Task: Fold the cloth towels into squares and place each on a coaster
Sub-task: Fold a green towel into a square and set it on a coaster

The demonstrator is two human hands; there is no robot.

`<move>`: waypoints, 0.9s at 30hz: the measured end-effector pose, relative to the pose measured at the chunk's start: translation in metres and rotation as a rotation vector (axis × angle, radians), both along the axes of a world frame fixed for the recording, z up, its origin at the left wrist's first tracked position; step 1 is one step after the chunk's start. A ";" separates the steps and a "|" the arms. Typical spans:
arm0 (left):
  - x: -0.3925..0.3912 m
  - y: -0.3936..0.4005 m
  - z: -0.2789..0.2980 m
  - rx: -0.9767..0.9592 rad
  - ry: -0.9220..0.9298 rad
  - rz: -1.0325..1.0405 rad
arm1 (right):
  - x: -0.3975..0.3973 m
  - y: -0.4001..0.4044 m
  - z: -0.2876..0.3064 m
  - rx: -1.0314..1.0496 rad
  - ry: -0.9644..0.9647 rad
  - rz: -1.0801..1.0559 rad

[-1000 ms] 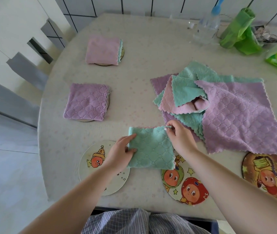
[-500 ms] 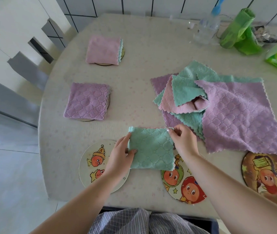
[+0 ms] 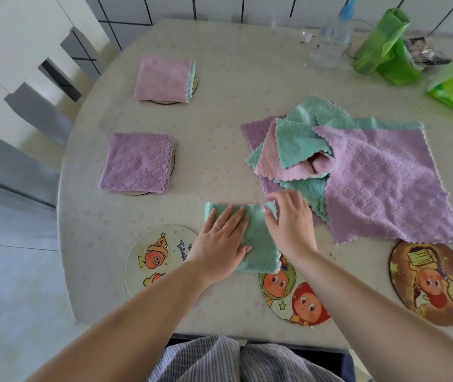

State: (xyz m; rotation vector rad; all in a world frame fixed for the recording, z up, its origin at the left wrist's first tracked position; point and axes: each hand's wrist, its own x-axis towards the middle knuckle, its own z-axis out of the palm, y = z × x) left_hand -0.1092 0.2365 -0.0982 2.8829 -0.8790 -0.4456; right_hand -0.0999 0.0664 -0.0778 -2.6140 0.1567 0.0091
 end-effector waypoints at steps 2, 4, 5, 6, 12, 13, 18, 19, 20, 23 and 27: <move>-0.001 0.000 -0.005 0.013 -0.022 0.017 | -0.012 0.009 -0.005 -0.082 -0.012 0.220; -0.001 0.001 -0.009 0.013 -0.021 0.051 | -0.026 0.016 -0.019 -0.191 0.076 0.345; -0.001 0.002 -0.010 0.010 -0.019 0.072 | -0.033 0.016 -0.026 -0.245 0.113 0.356; -0.001 0.003 -0.011 0.013 -0.020 0.093 | -0.038 0.013 -0.032 -0.295 0.144 0.349; 0.002 0.022 -0.012 0.094 -0.005 0.125 | -0.043 -0.010 -0.034 -0.426 0.203 0.340; 0.002 0.026 -0.011 0.105 0.003 0.137 | -0.044 -0.014 -0.032 -0.427 0.200 0.341; -0.008 0.057 -0.011 -0.029 0.002 0.313 | -0.054 -0.028 -0.017 -0.247 0.156 0.270; -0.013 0.063 -0.009 -0.121 -0.016 0.364 | -0.056 -0.027 -0.013 -0.174 0.124 0.245; -0.018 0.068 -0.009 -0.206 -0.035 0.398 | -0.058 -0.025 -0.010 -0.103 0.123 0.221; -0.026 0.065 -0.006 -0.364 -0.056 0.454 | -0.061 -0.015 -0.007 0.038 0.187 0.141; -0.020 0.045 0.005 -0.492 0.054 0.513 | -0.054 -0.004 -0.002 0.123 0.278 0.053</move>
